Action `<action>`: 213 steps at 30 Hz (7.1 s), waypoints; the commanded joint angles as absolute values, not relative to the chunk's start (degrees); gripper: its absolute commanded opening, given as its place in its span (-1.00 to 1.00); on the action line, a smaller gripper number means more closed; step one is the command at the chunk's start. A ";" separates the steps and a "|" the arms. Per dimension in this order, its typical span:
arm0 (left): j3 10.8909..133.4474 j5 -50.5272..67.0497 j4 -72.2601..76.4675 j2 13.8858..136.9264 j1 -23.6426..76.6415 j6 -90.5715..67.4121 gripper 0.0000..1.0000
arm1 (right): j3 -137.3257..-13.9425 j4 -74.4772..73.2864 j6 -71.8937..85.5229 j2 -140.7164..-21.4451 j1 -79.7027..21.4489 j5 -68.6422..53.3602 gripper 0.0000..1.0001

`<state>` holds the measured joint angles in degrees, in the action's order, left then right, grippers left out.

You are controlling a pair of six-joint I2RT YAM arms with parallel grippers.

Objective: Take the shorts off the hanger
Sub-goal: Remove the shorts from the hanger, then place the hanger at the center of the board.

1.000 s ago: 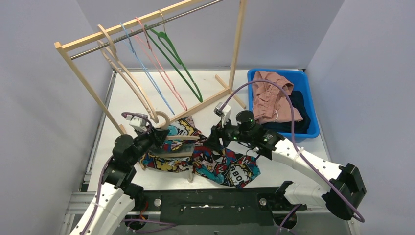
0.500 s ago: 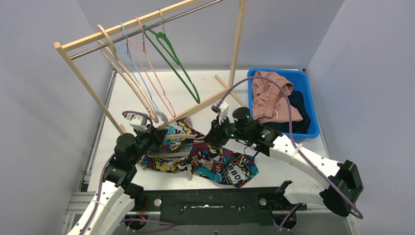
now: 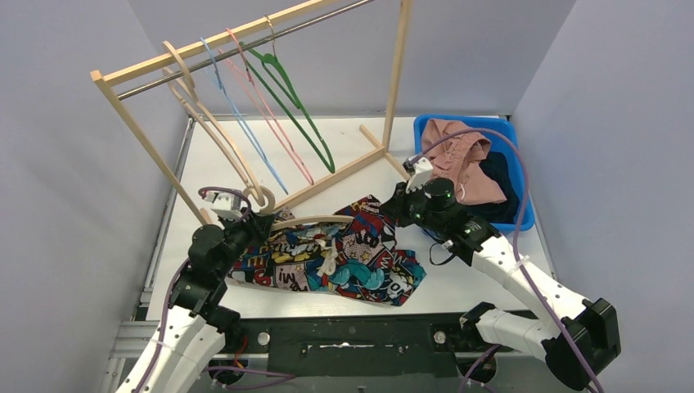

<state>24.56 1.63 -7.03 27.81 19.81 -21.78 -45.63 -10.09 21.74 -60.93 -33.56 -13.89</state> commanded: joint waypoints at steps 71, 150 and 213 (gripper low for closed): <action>26.19 10.59 -1.84 27.94 20.63 -20.83 -1.00 | -33.92 7.60 9.79 -56.66 -40.61 -41.69 -0.34; 27.77 -0.62 -8.43 30.31 21.35 -19.95 -0.07 | -49.88 -20.26 16.87 -30.81 -13.17 -32.78 -1.00; 27.42 3.38 -6.58 30.33 21.46 -20.30 -0.04 | -27.46 1.91 22.57 -25.38 -14.20 -34.46 -1.00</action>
